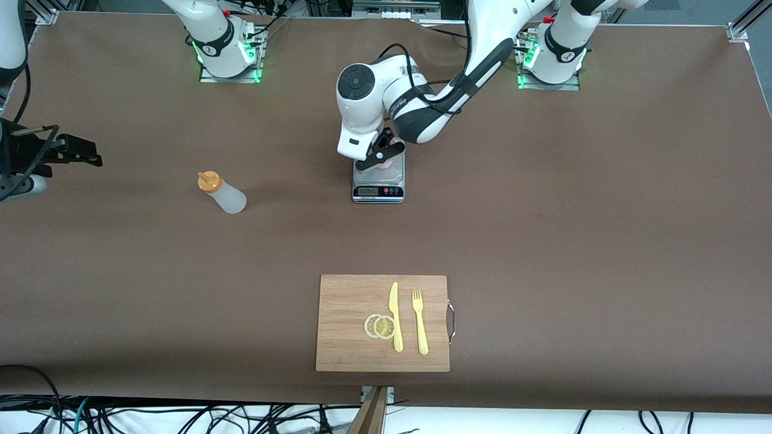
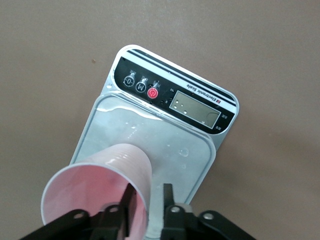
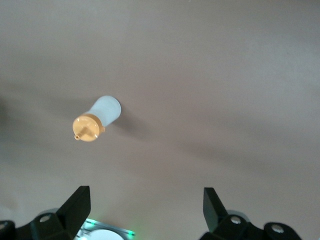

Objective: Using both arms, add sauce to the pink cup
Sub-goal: 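Carry the pink cup with the left gripper onto the scale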

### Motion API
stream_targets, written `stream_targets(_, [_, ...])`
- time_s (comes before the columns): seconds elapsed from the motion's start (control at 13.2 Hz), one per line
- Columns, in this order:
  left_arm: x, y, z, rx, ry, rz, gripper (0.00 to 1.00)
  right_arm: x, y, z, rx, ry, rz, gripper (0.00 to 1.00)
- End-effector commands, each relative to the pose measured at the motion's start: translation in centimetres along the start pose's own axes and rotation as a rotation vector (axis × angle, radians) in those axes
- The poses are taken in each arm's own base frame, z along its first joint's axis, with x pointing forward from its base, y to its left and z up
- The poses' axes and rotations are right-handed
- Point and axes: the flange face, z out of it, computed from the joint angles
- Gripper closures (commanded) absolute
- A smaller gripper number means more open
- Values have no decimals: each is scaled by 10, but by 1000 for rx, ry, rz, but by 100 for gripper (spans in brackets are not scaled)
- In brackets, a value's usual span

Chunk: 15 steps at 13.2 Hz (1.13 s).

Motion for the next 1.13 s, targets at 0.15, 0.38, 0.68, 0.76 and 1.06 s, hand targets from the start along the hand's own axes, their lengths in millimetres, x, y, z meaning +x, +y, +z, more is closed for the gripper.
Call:
stream_targets(0.15, [10, -1, -25, 25, 86, 12, 0, 9, 21, 24, 25, -34, -289, 0])
stream_targets(0.38, [26, -12, -59, 43, 99, 64, 0, 14, 41, 49, 71, -37, -468, 0])
stream_targets(0.68, [84, -52, -135, 62, 74, 158, 0, 17, 63, 92, 260, 44, -626, 0])
stream_targets(0.76, [108, -69, -155, 64, 59, 183, 0, 18, 67, 104, 300, 60, -672, 0])
stream_targets(1.06, [241, -162, -201, 91, 45, 233, 0, 16, 63, 141, 418, 128, -819, 0])
